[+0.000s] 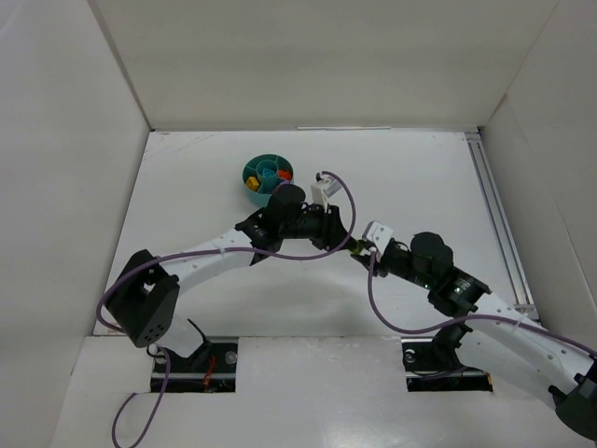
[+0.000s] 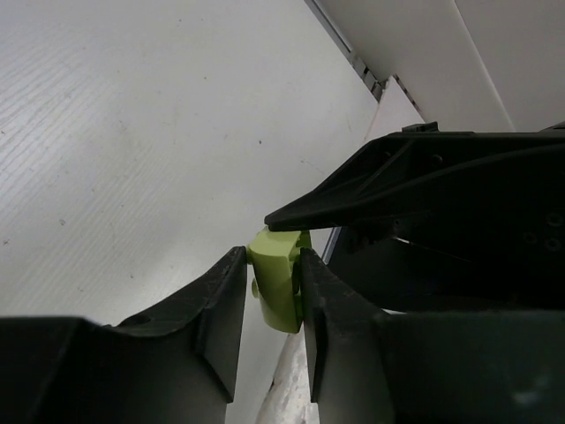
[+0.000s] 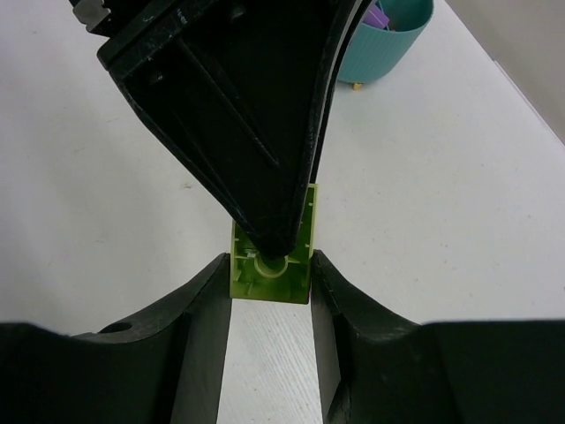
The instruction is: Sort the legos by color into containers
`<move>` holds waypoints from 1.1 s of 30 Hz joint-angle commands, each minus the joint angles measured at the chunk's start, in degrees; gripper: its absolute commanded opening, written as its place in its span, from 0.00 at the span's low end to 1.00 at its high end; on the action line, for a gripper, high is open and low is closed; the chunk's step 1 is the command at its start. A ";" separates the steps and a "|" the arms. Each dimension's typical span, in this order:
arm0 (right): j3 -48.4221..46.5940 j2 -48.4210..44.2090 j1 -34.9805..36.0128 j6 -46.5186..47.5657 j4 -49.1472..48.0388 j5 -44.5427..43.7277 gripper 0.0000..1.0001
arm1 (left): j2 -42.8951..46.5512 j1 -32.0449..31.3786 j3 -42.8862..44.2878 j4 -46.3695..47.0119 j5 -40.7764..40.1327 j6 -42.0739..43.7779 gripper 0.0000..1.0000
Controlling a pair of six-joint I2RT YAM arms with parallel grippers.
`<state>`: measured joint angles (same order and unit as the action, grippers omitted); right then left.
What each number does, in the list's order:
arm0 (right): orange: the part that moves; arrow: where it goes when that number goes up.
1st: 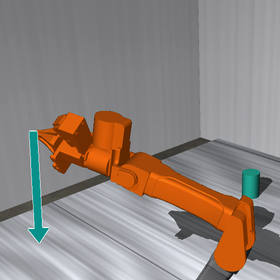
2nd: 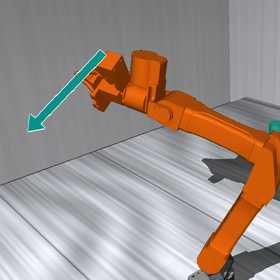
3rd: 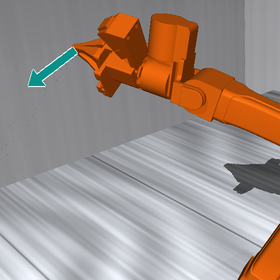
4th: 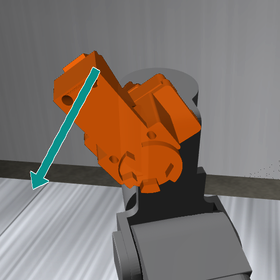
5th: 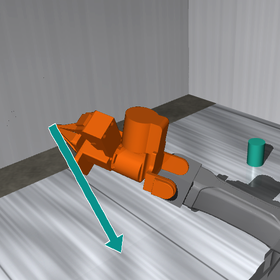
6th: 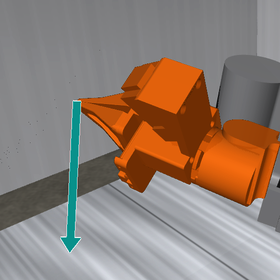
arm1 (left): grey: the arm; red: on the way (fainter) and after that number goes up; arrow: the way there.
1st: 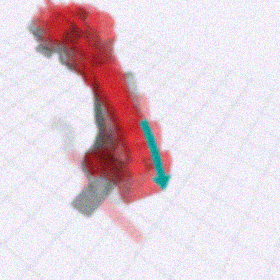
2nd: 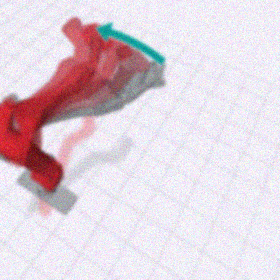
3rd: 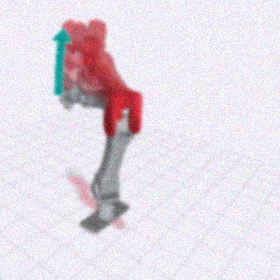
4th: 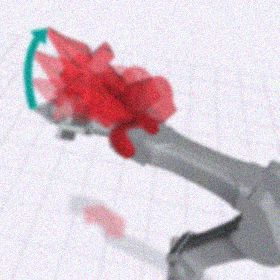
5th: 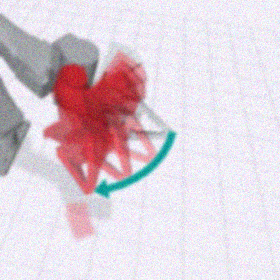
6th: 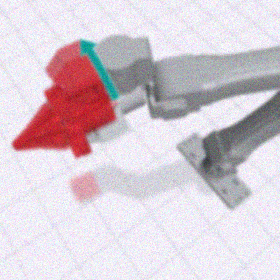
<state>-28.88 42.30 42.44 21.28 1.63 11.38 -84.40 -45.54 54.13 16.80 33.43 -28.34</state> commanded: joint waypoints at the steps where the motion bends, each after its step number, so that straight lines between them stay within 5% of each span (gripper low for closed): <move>1: -2.49 -0.47 0.46 0.78 -4.70 1.63 0.26 | 0.47 0.19 2.21 2.10 -0.47 0.48 0.22; 7: -3.02 0.93 0.46 0.78 -4.70 0.49 0.47 | 0.47 -0.34 2.21 1.23 -1.52 0.48 0.11; 11: -4.25 1.55 0.46 0.26 -4.18 -3.45 1.00 | 1.61 0.62 4.41 -4.74 -10.55 1.79 0.08; 20: -9.96 4.88 -0.07 -0.89 4.77 -22.70 1.00 | 4.51 17.47 12.83 -20.21 -31.56 3.46 0.06; 25: -14.08 11.30 -4.54 -0.89 10.75 -27.72 1.00 | -1.54 24.26 21.70 -26.45 -45.97 3.46 0.07; 33: -17.52 18.33 -11.67 0.96 11.47 -22.72 1.00 | -14.28 31.82 32.16 -22.95 -38.72 12.68 0.11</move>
<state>-42.74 60.07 32.10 21.50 13.30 -12.93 -95.33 -14.87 82.81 -6.98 -7.55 -21.08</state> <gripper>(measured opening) 0.995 0.232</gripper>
